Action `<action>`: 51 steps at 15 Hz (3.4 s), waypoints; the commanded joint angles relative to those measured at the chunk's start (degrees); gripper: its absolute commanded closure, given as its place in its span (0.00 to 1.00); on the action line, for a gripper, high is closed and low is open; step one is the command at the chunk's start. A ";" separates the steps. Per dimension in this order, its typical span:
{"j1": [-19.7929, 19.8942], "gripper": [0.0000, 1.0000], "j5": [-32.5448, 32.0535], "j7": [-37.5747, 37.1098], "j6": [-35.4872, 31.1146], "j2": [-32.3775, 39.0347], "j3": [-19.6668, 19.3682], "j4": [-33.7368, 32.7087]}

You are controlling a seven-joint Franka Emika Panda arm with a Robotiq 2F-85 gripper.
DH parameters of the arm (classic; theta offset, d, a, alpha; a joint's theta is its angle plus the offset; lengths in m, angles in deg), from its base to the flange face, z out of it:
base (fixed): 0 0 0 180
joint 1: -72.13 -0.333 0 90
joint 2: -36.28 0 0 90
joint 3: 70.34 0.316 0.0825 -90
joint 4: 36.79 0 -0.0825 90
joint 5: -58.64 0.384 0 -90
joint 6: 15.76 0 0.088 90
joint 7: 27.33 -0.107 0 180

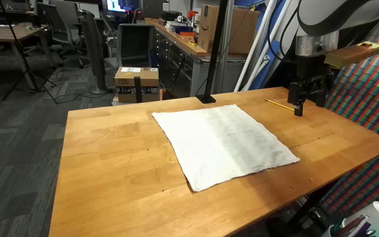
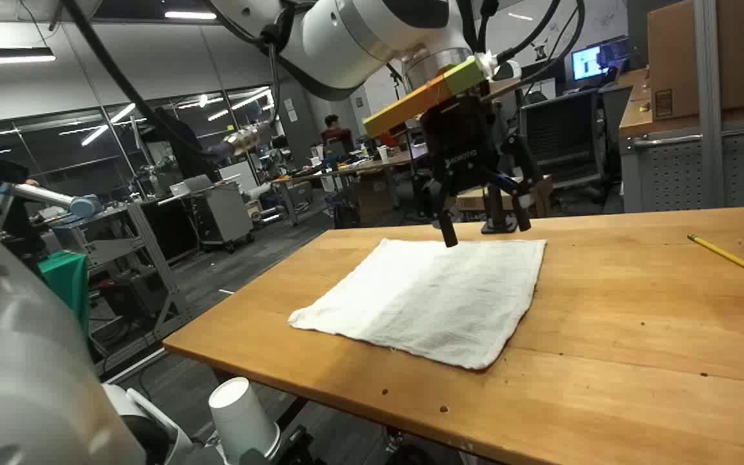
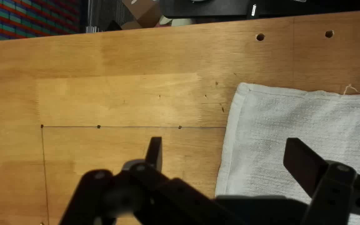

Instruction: Fold the cloth

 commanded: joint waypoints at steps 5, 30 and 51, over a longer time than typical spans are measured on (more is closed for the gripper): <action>-0.87 0.00 -0.10 -0.10 0.15 0.13 -0.77 0.01; -2.67 0.00 5.43 21.38 -18.04 -6.99 -4.85 16.87; -4.01 0.00 5.14 31.64 -36.17 -0.98 -7.22 24.11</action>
